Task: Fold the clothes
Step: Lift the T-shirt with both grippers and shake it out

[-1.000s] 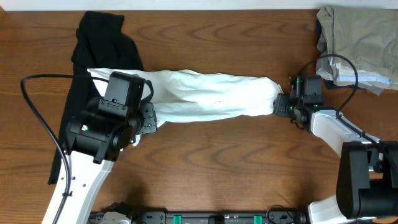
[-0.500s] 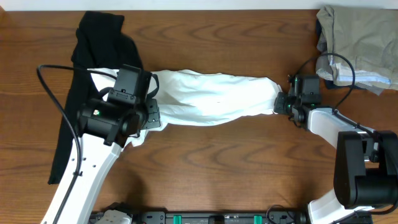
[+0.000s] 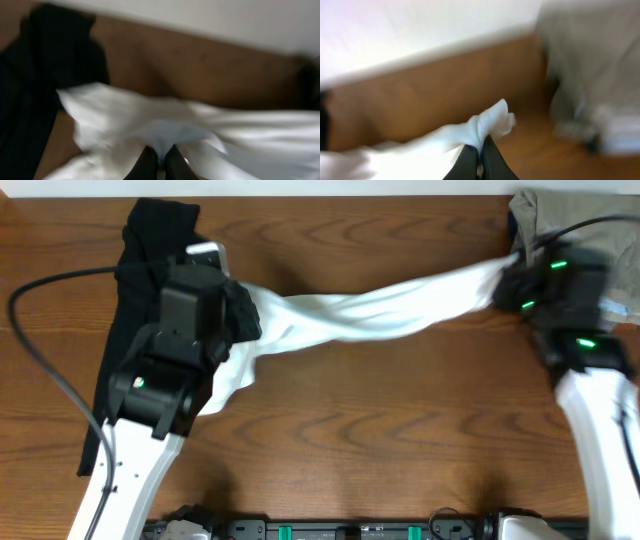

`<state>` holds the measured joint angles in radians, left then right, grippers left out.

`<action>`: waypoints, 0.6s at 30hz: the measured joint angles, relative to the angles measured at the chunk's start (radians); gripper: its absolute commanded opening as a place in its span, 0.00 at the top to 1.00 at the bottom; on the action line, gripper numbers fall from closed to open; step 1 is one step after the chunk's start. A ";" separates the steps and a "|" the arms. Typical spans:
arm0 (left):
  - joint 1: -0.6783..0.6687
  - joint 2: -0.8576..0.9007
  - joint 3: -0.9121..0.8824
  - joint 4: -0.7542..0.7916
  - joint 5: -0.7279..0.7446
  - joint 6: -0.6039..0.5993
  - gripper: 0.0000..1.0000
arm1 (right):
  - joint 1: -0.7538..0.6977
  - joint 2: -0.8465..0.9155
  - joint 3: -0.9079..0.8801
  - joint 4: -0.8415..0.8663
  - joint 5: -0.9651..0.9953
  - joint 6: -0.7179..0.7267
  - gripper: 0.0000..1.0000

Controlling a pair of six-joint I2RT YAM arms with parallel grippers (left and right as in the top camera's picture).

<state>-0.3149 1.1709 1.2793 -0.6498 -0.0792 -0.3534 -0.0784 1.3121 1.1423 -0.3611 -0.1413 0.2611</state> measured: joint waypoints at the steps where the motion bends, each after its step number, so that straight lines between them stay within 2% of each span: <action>1: 0.000 -0.012 0.000 0.026 0.000 0.002 0.94 | -0.013 -0.027 0.040 -0.020 0.000 -0.004 0.98; 4: 0.000 -0.069 0.000 0.087 0.000 0.003 0.94 | -0.060 -0.103 0.164 -0.104 0.000 -0.023 0.97; 9: 0.000 -0.201 0.001 0.071 0.000 0.002 0.94 | -0.111 -0.178 0.331 -0.270 0.000 -0.069 0.97; 14: 0.000 -0.348 0.006 0.066 -0.009 0.002 0.94 | -0.137 -0.206 0.397 -0.329 0.000 -0.094 0.96; 18: 0.000 -0.377 0.030 0.071 -0.052 0.003 0.94 | -0.138 -0.186 0.399 -0.331 -0.005 -0.099 0.96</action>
<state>-0.3149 0.7944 1.3094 -0.5789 -0.1310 -0.3508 -0.2169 1.1259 1.5414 -0.6918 -0.1459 0.1619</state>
